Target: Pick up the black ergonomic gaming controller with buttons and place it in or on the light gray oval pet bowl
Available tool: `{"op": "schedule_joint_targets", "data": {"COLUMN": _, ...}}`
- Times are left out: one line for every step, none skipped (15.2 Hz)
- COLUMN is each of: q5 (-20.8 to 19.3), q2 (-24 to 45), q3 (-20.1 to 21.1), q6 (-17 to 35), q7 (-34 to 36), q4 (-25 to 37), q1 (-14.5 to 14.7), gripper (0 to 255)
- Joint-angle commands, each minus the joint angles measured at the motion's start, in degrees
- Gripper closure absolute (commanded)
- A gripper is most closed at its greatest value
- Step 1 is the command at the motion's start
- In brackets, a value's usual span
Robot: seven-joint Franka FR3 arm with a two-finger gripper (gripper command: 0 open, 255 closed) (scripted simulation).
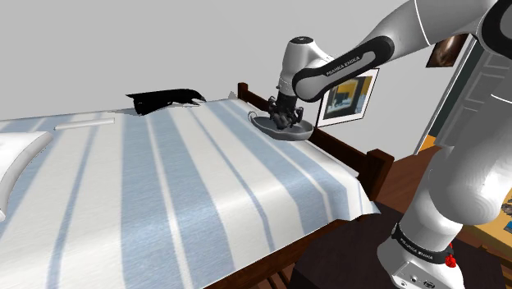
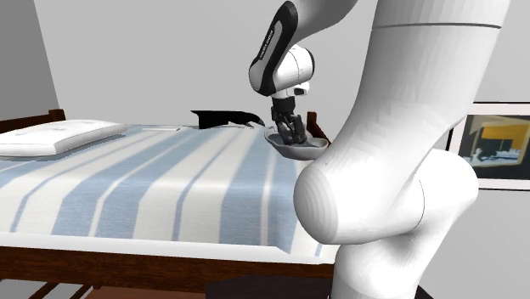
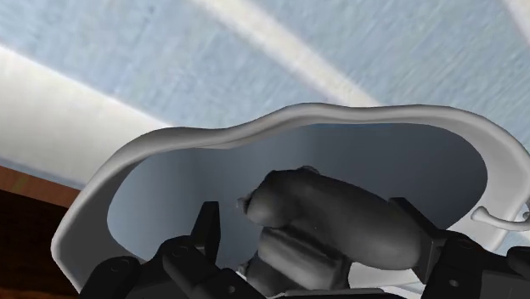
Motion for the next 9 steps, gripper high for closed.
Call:
{"op": "schedule_joint_targets", "data": {"q5": 0.0, "q2": 0.01, "q3": 0.0, "q6": 0.01, "q7": 0.0, "q4": 0.01, "q1": 0.0, "gripper": 0}}
{"op": "schedule_joint_targets", "data": {"q5": 0.0, "q2": 0.01, "q3": 0.0, "q6": 0.01, "q7": 0.0, "q4": 0.01, "q1": 0.0, "gripper": 0}}
{"op": "schedule_joint_targets", "data": {"q5": 0.0, "q2": 0.01, "q3": 0.0, "q6": 0.01, "q7": 0.0, "q4": 0.01, "q1": 0.0, "gripper": 255}}
{"op": "schedule_joint_targets", "data": {"q5": 0.0, "q2": 0.0, "q3": 0.0, "q6": 0.01, "q7": 0.0, "q4": 0.01, "q1": 0.0, "gripper": 255}}
{"op": "schedule_joint_targets", "data": {"q5": 0.0, "q2": 0.01, "q3": 0.0, "q6": 0.01, "q7": 0.0, "q4": 0.01, "q1": 0.0, "gripper": 255}}
{"op": "schedule_joint_targets", "data": {"q5": 0.0, "q2": 0.13, "q3": 0.01, "q6": 0.06, "q7": 0.03, "q4": 0.07, "q1": 0.01, "gripper": 255}}
{"op": "schedule_joint_targets", "data": {"q5": 0.0, "q2": 0.16, "q3": -0.02, "q6": 0.12, "q7": 0.0, "q4": 0.05, "q1": -0.01, "gripper": 255}}
{"op": "schedule_joint_targets", "data": {"q5": 0.04, "q2": 0.22, "q3": -0.07, "q6": 0.12, "q7": -0.12, "q4": 0.14, "q1": -0.04, "gripper": 255}}
{"op": "schedule_joint_targets", "data": {"q5": -0.04, "q2": 0.12, "q3": -0.02, "q6": 0.22, "q7": 0.05, "q4": -0.09, "q1": -0.02, "gripper": 255}}
